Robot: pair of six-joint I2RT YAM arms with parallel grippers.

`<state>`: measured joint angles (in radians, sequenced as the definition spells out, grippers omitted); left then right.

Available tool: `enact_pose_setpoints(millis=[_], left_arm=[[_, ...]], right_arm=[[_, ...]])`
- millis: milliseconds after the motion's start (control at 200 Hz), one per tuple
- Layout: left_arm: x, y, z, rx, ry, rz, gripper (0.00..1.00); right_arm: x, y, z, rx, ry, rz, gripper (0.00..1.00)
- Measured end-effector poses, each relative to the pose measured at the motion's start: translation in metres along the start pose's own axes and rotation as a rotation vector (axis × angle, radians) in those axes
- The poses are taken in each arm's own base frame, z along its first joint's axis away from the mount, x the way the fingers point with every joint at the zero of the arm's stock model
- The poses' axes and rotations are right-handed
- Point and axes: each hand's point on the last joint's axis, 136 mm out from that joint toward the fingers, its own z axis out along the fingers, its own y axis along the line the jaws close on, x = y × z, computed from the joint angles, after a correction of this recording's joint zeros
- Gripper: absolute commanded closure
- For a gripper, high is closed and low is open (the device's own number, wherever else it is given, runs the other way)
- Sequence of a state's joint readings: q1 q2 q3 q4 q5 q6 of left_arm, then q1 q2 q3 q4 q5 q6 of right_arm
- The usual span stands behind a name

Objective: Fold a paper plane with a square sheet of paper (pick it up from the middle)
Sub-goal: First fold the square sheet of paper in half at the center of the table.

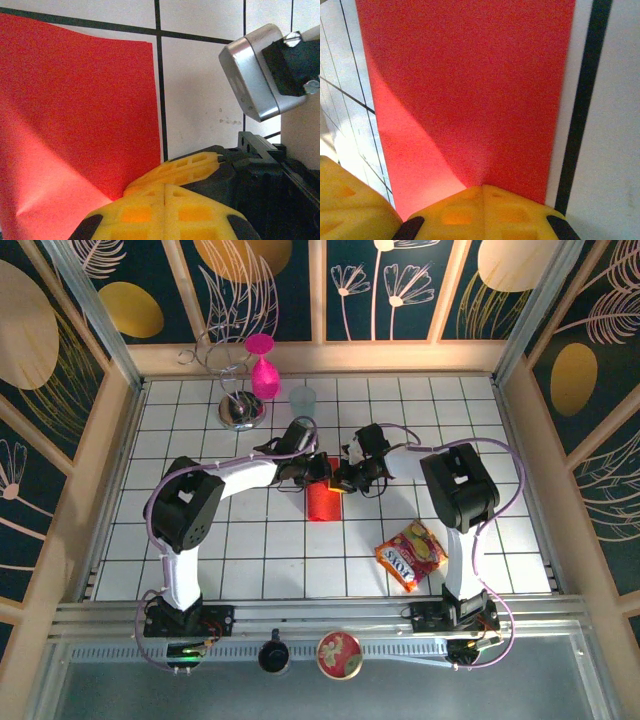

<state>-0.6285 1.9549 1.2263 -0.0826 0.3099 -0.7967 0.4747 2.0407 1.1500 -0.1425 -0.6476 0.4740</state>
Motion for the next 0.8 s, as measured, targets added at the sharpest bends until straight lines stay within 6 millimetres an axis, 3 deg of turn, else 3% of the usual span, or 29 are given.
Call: enact_pose_setpoints(millis=[496,801], left_arm=[[0.005,0.016,-0.001,-0.004,-0.022,-0.033,1.0],[0.009,0.014,0.001,0.018,0.001,-0.045,1.0]], right_arm=[[0.0,0.0,0.0,0.002,-0.001,-0.043,0.96],[-0.001,0.0,0.0,0.003,-0.002,-0.05,0.96]])
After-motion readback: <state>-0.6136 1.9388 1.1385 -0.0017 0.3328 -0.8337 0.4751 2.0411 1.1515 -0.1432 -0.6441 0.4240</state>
